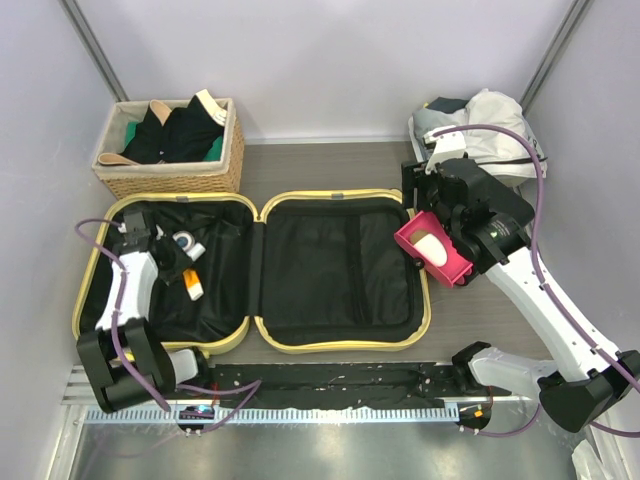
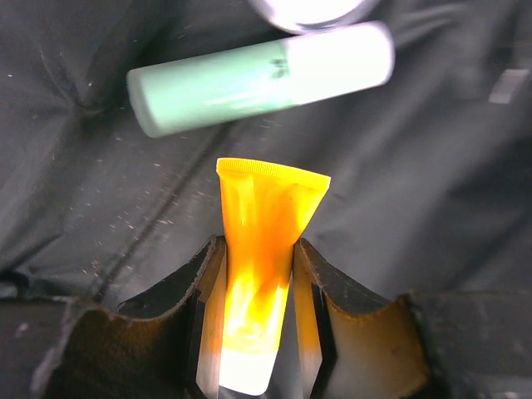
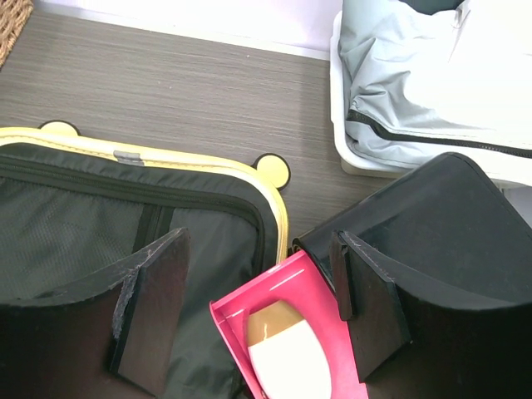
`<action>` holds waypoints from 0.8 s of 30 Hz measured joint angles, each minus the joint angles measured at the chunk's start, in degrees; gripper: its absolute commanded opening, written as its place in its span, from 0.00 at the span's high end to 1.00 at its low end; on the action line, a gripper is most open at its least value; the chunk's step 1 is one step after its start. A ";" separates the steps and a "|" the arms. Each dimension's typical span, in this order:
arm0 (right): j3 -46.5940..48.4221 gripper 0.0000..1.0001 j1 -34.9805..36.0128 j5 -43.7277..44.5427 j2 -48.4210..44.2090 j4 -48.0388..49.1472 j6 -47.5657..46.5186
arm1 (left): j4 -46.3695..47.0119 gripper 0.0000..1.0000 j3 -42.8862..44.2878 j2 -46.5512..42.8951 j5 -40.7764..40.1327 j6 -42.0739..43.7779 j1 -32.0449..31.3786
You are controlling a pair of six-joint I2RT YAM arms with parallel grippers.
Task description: Open, take out, and arrange the luggage
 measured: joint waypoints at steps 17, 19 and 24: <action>-0.81 0.27 0.02 -11.37 1.18 6.64 6.78 | -1.86 0.67 1.05 -22.38 3.48 -9.33 -15.21; -0.96 0.27 0.02 -14.23 2.05 7.91 8.17 | -0.94 0.67 0.76 -24.50 3.34 -11.58 -18.60; -1.88 0.28 0.68 -21.46 4.74 11.61 11.93 | 3.21 0.67 0.90 -24.11 3.13 -15.02 -25.75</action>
